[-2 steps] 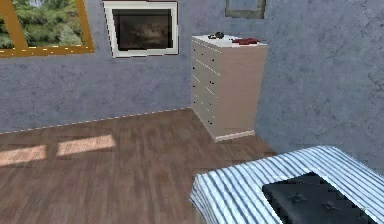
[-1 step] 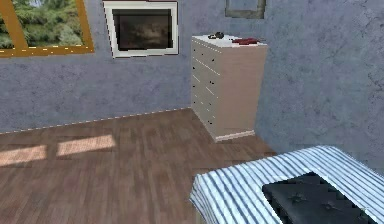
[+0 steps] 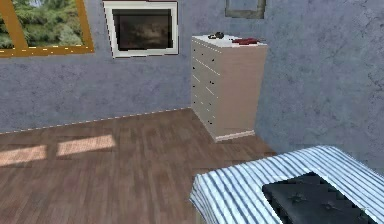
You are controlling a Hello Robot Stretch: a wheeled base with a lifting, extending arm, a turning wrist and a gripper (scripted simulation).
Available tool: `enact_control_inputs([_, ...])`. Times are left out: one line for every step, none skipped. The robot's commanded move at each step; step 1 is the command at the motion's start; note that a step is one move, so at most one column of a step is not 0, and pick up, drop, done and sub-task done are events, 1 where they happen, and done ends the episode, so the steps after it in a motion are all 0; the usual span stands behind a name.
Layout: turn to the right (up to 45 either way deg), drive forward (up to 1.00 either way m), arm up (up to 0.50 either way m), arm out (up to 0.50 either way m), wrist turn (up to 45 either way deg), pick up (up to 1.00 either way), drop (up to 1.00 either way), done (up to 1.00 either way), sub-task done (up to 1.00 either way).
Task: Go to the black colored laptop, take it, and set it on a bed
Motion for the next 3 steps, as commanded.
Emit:
enact_control_inputs([0.0, 0.00, -0.32, 0.00, 0.0, 0.00, 0.00, 0.00, 0.00])
enact_control_inputs([0.0, 0.00, 0.00, 0.00, 0.0, 0.00, 1.00, 0.00, 0.00])
enact_control_inputs([0.0, 0.00, 0.10, 0.00, 0.0, 0.00, 0.00, 0.00, 0.00])
